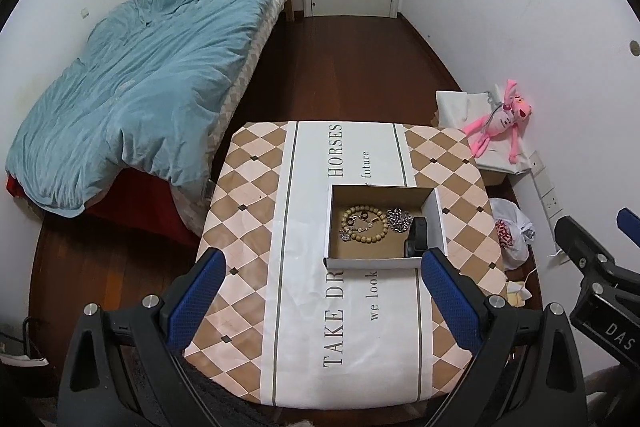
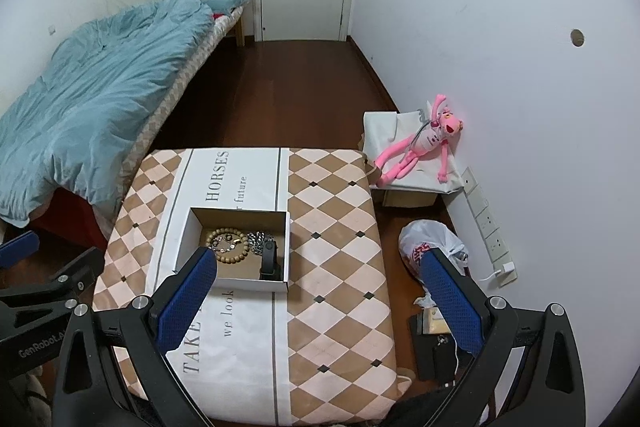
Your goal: Organize jewelry
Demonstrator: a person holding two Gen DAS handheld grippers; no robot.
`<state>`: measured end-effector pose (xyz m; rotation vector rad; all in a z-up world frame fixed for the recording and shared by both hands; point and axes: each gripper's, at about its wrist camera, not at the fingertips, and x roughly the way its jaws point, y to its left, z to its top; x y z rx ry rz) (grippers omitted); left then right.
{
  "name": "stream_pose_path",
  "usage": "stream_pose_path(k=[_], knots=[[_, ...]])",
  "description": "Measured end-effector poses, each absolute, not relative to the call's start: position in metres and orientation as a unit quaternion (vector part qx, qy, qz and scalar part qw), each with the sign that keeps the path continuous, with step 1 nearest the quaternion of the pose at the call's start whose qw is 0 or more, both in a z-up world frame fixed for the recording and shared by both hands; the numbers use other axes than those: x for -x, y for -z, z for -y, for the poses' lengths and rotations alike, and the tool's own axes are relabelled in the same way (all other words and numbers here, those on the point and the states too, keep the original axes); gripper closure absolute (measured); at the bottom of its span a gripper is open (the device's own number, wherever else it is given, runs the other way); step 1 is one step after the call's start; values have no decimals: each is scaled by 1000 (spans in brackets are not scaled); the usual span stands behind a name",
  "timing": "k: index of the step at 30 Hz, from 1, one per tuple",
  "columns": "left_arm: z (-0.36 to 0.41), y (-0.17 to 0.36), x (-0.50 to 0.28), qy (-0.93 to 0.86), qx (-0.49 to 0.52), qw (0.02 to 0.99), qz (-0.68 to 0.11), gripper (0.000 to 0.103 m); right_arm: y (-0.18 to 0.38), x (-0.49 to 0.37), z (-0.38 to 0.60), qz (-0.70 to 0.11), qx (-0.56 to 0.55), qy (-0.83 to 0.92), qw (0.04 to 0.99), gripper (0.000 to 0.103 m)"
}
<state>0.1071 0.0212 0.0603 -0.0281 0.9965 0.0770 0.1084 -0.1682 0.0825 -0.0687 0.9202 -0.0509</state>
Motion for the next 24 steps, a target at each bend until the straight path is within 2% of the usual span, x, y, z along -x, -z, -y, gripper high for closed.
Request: stream_pose_path(k=[24], knots=[[-24,-52,-120,-38,13,872,-487,3,-65,-122,169,-474,35,21,880,0]])
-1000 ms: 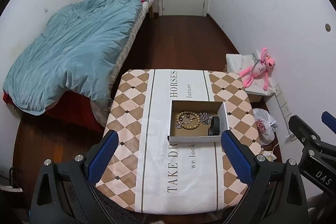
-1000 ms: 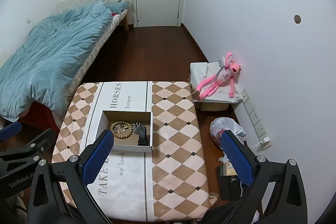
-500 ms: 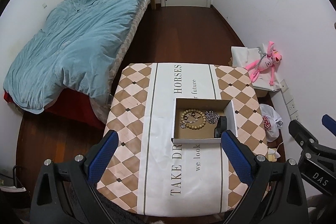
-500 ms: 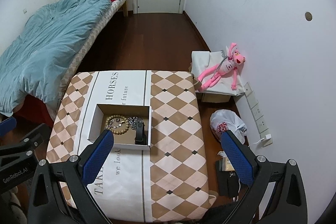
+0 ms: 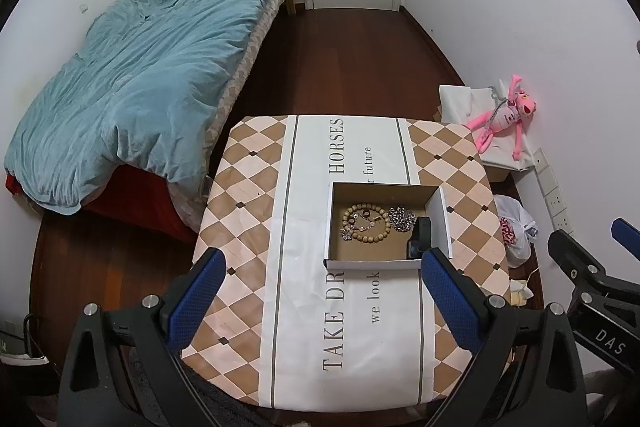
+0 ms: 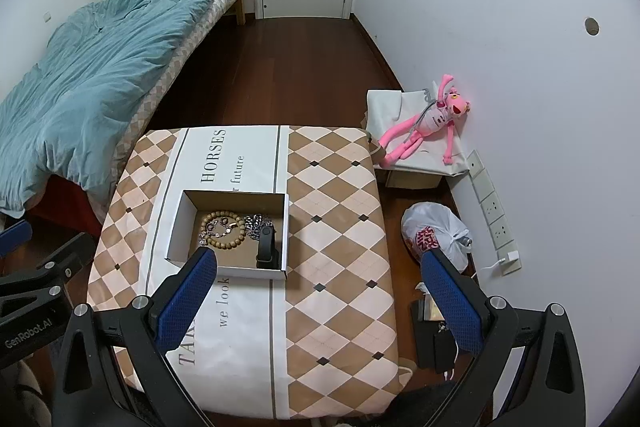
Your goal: Organize jewelry
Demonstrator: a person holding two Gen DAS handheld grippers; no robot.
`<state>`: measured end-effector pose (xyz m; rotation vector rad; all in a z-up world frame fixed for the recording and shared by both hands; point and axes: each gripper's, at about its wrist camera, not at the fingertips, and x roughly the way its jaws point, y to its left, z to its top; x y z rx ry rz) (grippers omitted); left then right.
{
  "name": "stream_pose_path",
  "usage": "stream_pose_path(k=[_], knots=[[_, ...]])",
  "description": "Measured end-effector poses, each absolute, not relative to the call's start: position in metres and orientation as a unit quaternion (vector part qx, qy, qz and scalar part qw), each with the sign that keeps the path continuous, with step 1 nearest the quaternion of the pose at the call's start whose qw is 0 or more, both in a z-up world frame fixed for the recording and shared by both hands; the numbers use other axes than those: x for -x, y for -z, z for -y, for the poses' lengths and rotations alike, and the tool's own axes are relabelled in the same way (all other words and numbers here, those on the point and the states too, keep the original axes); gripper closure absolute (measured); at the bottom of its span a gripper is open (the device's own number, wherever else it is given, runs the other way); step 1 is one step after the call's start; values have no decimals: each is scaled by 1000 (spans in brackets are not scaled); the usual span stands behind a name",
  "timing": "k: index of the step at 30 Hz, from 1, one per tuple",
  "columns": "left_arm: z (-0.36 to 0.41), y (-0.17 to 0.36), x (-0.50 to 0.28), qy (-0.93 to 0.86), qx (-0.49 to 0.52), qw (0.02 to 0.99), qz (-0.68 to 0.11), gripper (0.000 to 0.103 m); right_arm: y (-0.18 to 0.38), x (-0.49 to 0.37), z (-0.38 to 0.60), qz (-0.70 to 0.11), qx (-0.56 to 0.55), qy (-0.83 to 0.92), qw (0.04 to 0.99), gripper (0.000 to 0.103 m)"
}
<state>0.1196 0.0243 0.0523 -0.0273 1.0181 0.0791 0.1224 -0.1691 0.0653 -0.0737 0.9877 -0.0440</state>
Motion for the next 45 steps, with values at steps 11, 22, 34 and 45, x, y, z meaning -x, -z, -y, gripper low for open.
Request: stream_pose_path(k=[11,22,34,45], knots=[[-23,-46,-116,-42,13,870,-491,3,-64,-120,168,-477,37,18,878,0],[-24,-47,-114,-40,11,872,-488,3,-63,-119,167,-479,38,17,877,0],[-25,-51,-114,-41,11,873,-486,3,-64,-119,168,-479,37,16,877,0],[-24,-55,-115,-43,10,874,-484,3,-65,-118,166,-478,35,15,877,0]])
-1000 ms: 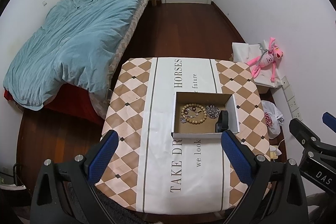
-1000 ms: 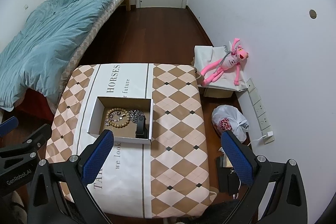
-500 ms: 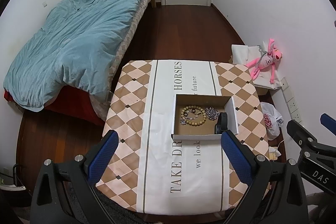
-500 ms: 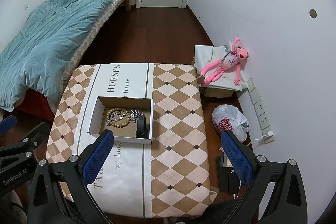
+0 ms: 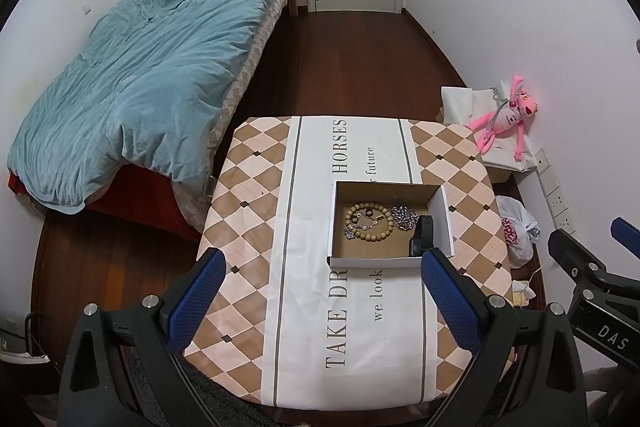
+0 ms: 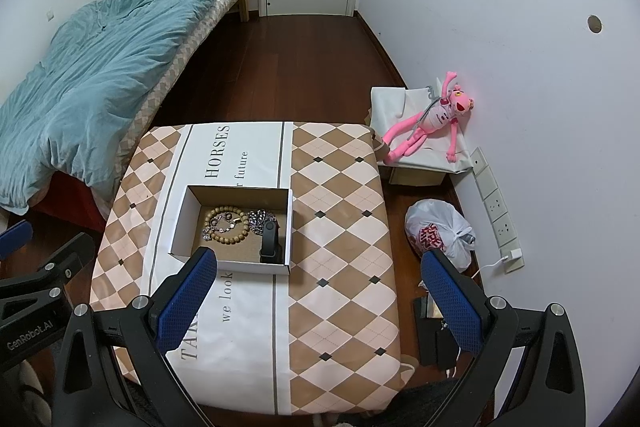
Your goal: Organize jewelry
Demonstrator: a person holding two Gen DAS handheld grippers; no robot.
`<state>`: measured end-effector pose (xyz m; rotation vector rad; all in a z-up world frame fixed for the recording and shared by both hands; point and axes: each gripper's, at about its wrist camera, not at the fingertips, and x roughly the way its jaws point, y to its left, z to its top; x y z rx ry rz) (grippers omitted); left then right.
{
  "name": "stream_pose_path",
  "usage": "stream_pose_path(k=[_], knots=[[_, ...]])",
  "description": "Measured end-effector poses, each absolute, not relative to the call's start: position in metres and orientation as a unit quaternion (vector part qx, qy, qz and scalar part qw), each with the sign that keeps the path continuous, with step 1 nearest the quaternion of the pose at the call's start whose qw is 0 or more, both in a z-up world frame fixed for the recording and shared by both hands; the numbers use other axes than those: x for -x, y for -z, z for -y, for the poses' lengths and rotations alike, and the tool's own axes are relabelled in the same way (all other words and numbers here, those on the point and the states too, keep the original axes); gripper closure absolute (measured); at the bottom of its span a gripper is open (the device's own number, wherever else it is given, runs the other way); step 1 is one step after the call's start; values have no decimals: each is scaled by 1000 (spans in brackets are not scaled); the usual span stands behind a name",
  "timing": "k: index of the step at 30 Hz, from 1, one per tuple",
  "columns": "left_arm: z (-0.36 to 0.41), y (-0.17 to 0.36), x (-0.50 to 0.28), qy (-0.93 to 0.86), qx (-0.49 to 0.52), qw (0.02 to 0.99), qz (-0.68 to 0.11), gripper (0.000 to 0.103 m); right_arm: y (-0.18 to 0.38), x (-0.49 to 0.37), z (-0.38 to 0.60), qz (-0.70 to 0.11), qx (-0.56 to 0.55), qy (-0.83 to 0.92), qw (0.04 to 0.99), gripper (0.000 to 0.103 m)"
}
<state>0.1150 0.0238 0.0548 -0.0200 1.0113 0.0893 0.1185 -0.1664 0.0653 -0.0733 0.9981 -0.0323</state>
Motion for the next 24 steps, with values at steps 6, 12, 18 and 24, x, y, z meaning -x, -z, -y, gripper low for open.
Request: stream_pose_path(k=[6,12,18,24], knots=[[-23,-56,-115,-44,9,875,-483,3,-65,-118,167,-478,35,16,877,0],[-23,-58,-116,-43,9,874,-483,3,-66,-118,166,-478,35,15,878,0],[-23,-59,-115,-43,9,875,-482,3,-67,-119,166,-478,34,15,877,0],[-22,-59,-115,-43,10,875,-483,3,-68,-118,165,-478,33,16,878,0]])
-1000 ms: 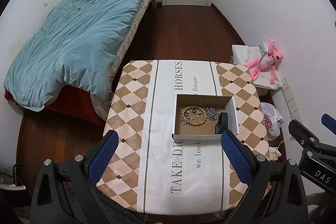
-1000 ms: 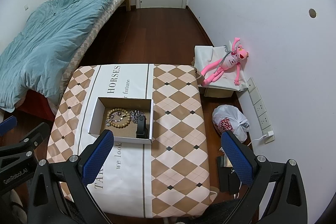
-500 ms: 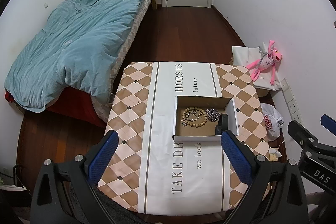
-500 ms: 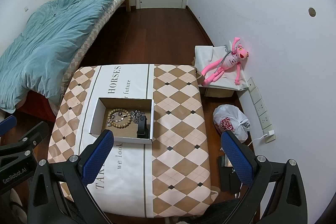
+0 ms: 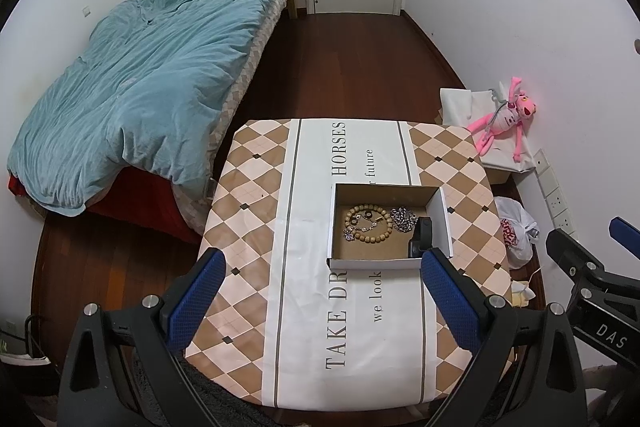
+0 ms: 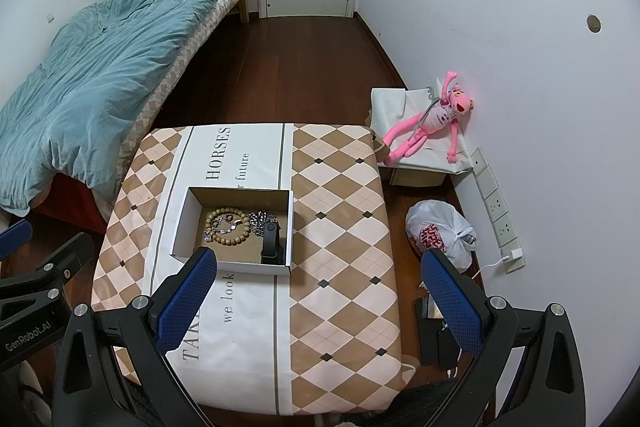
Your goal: Organize jewelry
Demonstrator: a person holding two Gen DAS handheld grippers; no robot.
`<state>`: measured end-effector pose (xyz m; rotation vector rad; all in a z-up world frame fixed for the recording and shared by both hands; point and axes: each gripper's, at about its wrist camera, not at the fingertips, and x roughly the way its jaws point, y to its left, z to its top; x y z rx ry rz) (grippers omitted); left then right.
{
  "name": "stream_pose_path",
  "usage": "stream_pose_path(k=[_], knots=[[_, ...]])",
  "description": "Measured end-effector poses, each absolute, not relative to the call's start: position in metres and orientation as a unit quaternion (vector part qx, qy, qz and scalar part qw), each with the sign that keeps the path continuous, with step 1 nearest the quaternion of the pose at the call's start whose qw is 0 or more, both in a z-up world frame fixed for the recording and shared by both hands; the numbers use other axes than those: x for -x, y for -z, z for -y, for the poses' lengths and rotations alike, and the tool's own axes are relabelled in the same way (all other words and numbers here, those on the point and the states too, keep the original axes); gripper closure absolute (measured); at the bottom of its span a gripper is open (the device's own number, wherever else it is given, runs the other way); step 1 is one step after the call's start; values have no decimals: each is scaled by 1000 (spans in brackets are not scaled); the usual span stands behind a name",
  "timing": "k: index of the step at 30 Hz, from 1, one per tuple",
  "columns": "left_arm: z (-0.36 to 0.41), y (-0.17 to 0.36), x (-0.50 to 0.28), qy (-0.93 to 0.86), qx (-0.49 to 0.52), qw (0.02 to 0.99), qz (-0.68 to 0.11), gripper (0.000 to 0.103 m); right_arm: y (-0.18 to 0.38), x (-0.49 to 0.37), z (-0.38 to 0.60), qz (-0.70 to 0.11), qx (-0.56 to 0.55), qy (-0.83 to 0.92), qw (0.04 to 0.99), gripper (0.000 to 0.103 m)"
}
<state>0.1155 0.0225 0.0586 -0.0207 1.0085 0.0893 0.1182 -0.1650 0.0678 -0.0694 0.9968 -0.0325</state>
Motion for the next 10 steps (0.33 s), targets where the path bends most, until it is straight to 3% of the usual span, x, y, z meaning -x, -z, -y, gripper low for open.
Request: stream_pose_path(k=[10], knots=[[-19,-60,-114,-41,13,877,-479,3,-70,-118,164,-479,33,14,877,0]])
